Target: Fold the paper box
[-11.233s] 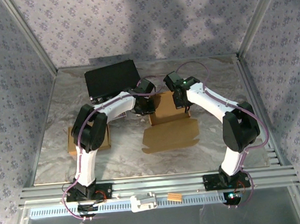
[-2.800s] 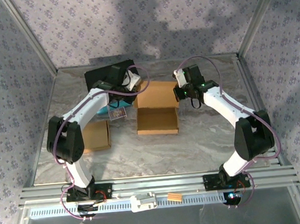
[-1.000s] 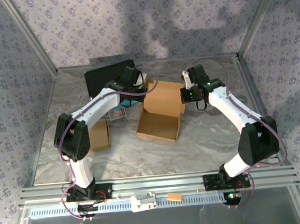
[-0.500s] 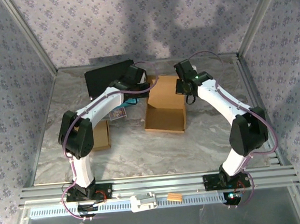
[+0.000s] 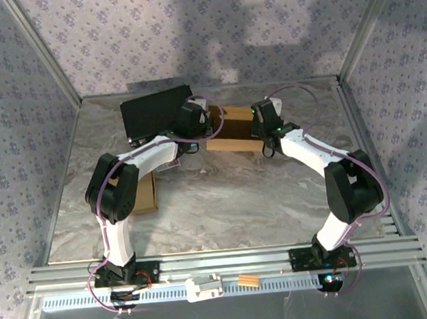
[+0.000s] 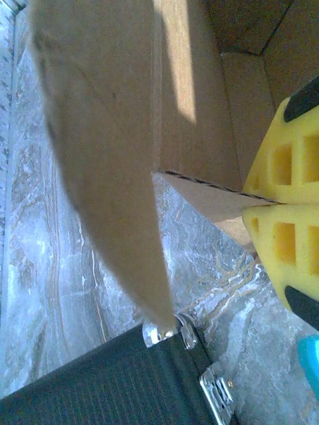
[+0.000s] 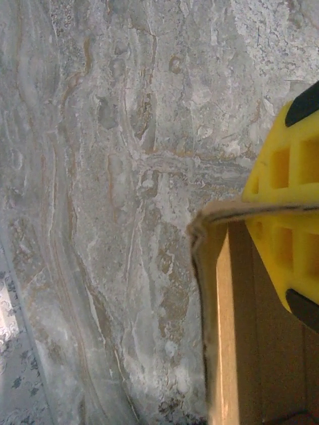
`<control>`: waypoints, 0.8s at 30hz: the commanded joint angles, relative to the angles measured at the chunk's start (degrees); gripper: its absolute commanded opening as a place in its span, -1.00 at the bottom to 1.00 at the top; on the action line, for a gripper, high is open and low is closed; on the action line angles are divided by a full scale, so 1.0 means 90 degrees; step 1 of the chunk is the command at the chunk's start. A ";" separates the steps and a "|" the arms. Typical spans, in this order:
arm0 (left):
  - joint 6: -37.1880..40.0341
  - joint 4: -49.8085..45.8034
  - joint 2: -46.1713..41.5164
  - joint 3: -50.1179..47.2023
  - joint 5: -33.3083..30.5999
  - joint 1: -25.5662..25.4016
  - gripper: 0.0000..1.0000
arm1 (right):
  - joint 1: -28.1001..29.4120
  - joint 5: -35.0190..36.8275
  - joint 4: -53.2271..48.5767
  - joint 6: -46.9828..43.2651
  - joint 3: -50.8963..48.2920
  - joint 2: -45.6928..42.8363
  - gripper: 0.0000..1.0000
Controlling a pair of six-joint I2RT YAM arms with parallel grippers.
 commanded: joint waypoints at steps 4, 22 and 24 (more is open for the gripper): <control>-0.0121 0.0697 -0.0177 -0.0266 0.0570 -0.0146 -1.00 | 0.0067 -0.0500 -0.0286 -0.0105 0.0029 -0.0189 -1.00; -0.0096 0.0396 -0.0464 -0.0982 -0.0014 -0.0332 -1.00 | -0.0036 -0.1813 -0.3397 0.2336 0.0577 -0.1452 0.17; -0.0105 0.0400 -0.0464 -0.0980 -0.0032 -0.0358 -1.00 | -0.0044 -0.1962 -0.3456 0.2638 0.0575 -0.1661 0.18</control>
